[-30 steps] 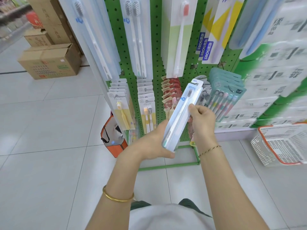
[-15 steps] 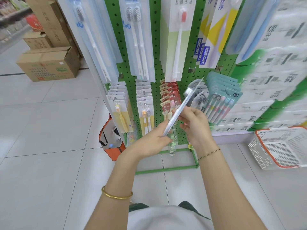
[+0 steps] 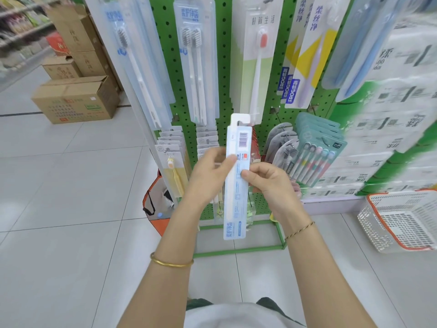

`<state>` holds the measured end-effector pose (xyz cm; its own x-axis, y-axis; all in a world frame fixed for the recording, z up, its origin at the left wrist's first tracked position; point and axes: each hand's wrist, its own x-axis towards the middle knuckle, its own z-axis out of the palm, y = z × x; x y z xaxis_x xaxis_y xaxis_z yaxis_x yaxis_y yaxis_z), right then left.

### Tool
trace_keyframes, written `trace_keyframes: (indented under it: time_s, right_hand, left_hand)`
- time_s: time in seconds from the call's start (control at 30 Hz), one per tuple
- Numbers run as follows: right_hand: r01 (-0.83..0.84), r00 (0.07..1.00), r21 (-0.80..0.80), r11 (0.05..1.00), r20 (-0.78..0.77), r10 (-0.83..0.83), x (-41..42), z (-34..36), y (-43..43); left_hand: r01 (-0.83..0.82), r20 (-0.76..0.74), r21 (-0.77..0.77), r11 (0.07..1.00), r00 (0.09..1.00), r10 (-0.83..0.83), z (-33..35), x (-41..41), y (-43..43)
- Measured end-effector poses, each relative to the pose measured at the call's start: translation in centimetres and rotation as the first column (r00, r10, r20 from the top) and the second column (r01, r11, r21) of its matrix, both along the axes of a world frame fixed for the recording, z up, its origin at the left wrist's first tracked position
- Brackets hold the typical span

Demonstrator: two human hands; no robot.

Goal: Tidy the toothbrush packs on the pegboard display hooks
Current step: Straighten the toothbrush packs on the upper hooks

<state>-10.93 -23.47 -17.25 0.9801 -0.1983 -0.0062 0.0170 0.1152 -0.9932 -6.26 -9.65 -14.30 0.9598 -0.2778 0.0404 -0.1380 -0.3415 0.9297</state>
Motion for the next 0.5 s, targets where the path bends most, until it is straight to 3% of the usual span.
trace_keyframes:
  time_s: [0.23, 0.5]
  right_hand:
    - [-0.099, 0.994, -0.105, 0.989, 0.036, 0.104, 0.0, 0.8, 0.2]
    - [-0.176, 0.984, -0.097, 0.98, 0.01, 0.178, 0.7, 1.1, -0.2]
  left_hand:
    - [-0.11, 0.121, -0.315, 0.943, 0.98, 0.155, 4.1, 1.3, -0.3]
    - [-0.062, -0.125, -0.607, 0.792, 0.992, -0.018, 4.6, 1.8, 0.1]
